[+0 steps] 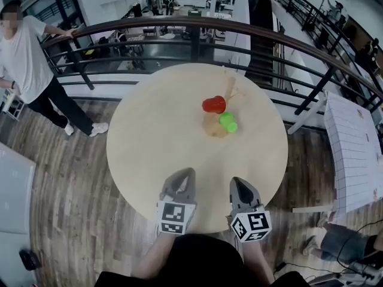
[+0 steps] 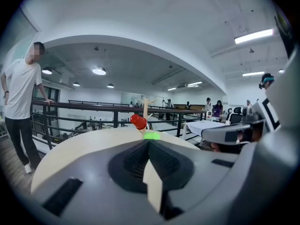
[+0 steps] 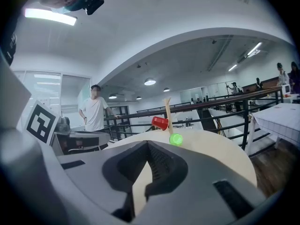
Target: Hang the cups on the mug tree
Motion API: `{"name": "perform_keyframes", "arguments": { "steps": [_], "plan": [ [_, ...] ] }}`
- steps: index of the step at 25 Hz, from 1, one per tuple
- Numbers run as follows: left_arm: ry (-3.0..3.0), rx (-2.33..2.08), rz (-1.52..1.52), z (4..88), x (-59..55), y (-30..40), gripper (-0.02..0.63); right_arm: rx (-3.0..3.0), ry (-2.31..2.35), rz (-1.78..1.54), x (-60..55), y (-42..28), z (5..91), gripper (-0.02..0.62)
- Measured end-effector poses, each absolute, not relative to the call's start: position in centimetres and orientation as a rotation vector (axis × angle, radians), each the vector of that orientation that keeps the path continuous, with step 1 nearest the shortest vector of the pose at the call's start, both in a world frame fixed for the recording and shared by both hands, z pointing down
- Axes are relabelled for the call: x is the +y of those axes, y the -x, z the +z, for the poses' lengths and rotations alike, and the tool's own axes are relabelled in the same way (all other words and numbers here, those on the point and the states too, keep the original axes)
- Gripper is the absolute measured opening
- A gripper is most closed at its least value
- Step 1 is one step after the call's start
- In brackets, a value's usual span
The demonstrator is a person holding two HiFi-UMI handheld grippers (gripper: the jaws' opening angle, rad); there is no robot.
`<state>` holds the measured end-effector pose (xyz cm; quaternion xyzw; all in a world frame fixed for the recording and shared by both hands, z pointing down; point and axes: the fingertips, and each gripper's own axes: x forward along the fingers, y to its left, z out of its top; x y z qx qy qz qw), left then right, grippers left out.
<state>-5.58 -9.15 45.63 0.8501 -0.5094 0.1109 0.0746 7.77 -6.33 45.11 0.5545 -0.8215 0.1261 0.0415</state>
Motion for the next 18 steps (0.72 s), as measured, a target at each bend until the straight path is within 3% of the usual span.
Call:
{"name": "perform_keyframes", "arguments": {
  "steps": [18],
  "plan": [
    [-2.550, -1.508, 0.363, 46.2, -9.2, 4.5, 0.013, -2.506, -1.707, 0.403, -6.4, -8.9, 45.7, 0.009]
  ]
}}
